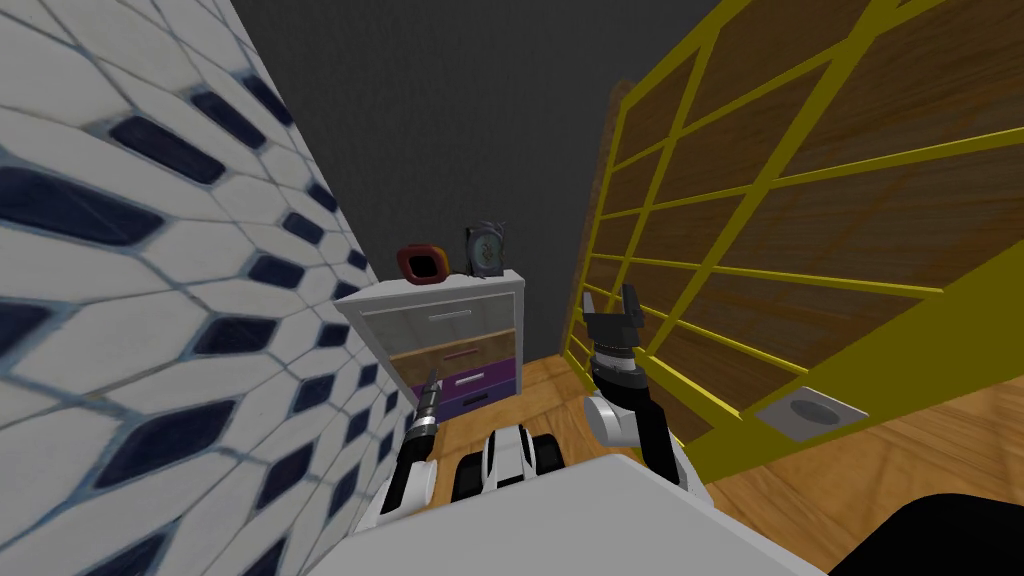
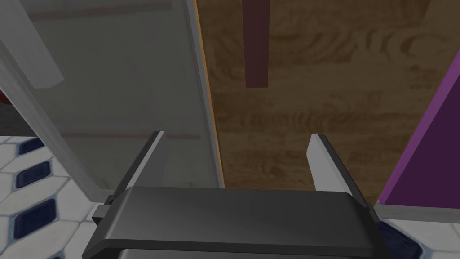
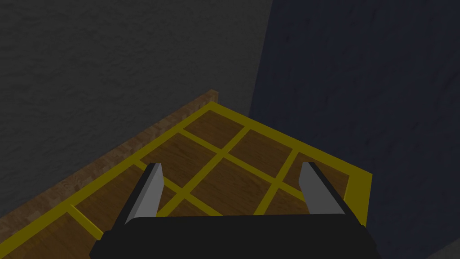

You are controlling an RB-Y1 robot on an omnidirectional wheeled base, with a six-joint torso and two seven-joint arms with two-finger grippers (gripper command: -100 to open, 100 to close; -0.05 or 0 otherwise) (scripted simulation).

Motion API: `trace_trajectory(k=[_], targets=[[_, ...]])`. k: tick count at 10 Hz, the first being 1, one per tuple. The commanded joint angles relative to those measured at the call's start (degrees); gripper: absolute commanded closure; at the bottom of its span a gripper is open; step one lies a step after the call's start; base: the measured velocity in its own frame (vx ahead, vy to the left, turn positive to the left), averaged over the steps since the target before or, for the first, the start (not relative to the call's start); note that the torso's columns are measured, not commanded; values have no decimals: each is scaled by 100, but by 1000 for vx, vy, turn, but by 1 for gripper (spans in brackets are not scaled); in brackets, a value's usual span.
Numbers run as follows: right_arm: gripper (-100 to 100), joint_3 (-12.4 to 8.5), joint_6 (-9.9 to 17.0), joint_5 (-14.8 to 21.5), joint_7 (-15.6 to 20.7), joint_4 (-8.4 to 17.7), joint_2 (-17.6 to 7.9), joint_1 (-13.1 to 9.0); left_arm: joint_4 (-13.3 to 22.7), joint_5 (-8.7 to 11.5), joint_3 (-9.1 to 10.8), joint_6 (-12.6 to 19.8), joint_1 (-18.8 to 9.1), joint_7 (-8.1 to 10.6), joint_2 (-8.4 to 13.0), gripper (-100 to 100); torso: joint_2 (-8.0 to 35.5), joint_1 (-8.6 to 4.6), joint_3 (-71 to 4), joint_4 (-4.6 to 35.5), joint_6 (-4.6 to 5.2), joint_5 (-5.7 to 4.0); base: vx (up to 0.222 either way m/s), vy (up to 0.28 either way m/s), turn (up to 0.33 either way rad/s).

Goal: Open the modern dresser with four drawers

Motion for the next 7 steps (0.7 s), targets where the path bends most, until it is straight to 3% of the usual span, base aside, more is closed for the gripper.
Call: trace_trajectory(k=[1,3,4,5,7], targets=[[0,0,0,0,0,0,0,0,121,12,17,-26,-68,13,322,-100,14,-4,10,4,0,-2,28,3,-3],[0,0,0,0,0,0,0,0,171,17,20,-38,-63,18,549,-100,22,-9,14,7,1,-3,42,3,-8],[0,0,0,0,0,0,0,0,221,26,28,-93,-51,25,424,-100,14,-7,10,5,0,-2,114,19,-27],[0,0,0,0,0,0,0,1,250,31,32,-114,-45,29,547,-100,-4,-3,-1,0,1,0,147,25,-27],[0,0,0,0,0,0,0,2,263,38,40,-172,-34,33,225,-100,-4,-5,-2,-1,1,-1,150,23,-15]])
